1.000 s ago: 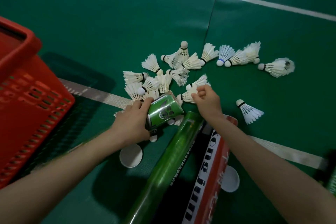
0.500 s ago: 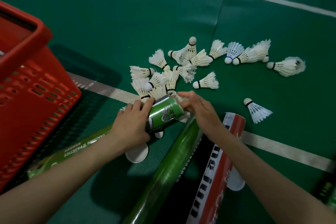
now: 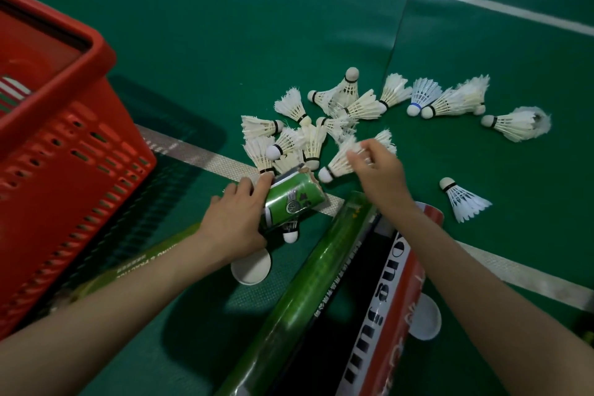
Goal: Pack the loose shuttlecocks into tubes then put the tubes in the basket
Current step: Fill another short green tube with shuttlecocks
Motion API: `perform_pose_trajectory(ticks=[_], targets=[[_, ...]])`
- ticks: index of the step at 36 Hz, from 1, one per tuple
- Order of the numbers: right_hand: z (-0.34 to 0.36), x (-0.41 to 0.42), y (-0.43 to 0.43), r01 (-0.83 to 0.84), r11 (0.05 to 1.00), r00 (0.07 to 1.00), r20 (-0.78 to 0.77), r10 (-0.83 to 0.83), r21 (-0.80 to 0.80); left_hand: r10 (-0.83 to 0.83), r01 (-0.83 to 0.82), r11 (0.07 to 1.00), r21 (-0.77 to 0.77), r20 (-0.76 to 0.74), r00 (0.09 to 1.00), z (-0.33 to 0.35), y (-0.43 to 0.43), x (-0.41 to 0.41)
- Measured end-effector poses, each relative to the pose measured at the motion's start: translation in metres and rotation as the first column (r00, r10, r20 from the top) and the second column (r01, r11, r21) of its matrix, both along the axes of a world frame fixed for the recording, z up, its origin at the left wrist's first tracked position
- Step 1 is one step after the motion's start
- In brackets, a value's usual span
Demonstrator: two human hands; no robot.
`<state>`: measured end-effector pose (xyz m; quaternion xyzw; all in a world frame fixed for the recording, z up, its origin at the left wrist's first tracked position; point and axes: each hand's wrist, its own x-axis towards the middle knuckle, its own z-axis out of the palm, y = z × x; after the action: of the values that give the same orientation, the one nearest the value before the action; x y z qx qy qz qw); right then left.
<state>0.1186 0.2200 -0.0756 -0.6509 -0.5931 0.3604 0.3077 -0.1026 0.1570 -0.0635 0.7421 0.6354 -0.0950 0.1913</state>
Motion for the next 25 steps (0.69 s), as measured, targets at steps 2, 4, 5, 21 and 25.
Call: perform_pose_trajectory(ticks=[2, 4, 5, 21, 25], targets=[[0.015, 0.001, -0.005, 0.057, 0.997, 0.994, -0.099, -0.052, 0.047, 0.005, -0.005, 1.0, 0.005, 0.001, 1.0, 0.0, 0.0, -0.001], [0.025, 0.0, -0.011, 0.056, 0.997, 0.985, -0.168, -0.046, 0.059, 0.007, -0.007, 1.0, 0.014, 0.003, 1.0, 0.0, 0.0, -0.001], [0.027, -0.003, -0.016, 0.021, 0.998, 0.984, -0.175, -0.012, 0.054, 0.004, -0.004, 1.0, 0.02, 0.005, 1.0, 0.001, 0.0, 0.0], [0.022, -0.038, -0.011, -0.313, 0.912, 0.908, -0.365, 0.205, -0.267, 0.029, -0.027, 0.998, 0.065, -0.03, 0.999, 0.002, 0.003, -0.002], [0.009, -0.03, 0.031, -0.166, 0.957, 0.985, -0.088, 0.148, -0.239, 0.073, -0.072, 0.996, 0.05, -0.01, 0.997, 0.003, 0.014, -0.008]])
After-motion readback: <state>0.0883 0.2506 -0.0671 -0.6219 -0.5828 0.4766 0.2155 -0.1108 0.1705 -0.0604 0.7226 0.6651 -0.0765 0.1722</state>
